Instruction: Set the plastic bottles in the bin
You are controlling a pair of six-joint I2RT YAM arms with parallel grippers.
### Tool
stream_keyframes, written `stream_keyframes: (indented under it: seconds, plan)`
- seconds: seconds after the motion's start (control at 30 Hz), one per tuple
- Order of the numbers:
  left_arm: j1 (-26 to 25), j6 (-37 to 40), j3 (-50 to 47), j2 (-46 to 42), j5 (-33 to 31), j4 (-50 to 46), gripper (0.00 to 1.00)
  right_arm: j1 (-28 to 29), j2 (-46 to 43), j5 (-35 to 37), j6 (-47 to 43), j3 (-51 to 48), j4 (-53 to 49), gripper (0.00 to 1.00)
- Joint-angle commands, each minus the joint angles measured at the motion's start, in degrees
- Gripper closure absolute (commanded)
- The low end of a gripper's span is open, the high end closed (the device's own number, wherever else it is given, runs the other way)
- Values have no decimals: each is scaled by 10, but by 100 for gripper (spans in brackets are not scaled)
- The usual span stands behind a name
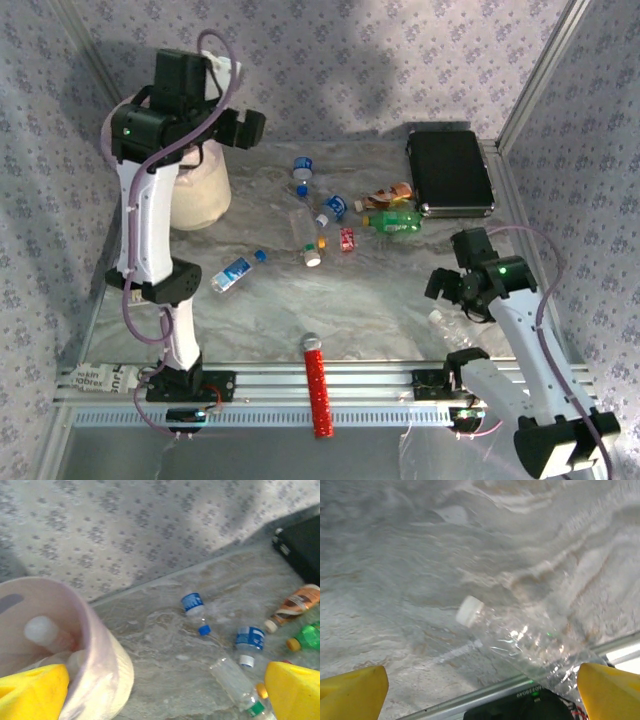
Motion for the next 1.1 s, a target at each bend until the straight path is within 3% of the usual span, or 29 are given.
stream_keyframes:
  seconds: [0.0, 0.33, 0.4, 0.57, 0.67, 0.97, 1.07]
  plan:
    - [-24, 11, 30, 14, -12, -27, 0, -18, 15, -34, 6, -13, -54, 1]
    - [-41, 5, 49, 18, 23, -31, 0, 10, 209, 18, -64, -8, -26, 1]
    - [-42, 6, 49, 12, 24, -30, 0, 14, 245, -5, -96, -4, -2, 1]
    - [-42, 4, 46, -6, 29, -30, 0, 98, 323, 15, -82, 8, 47, 1]
    - [-43, 7, 36, -18, 31, -30, 0, 109, 376, 34, -61, 3, 51, 1]
    - [-42, 5, 35, -38, 45, -27, 0, 110, 421, 61, -58, -7, 82, 1]
    - [-43, 3, 34, -43, 49, -26, 0, 120, 429, 49, -66, -1, 82, 5]
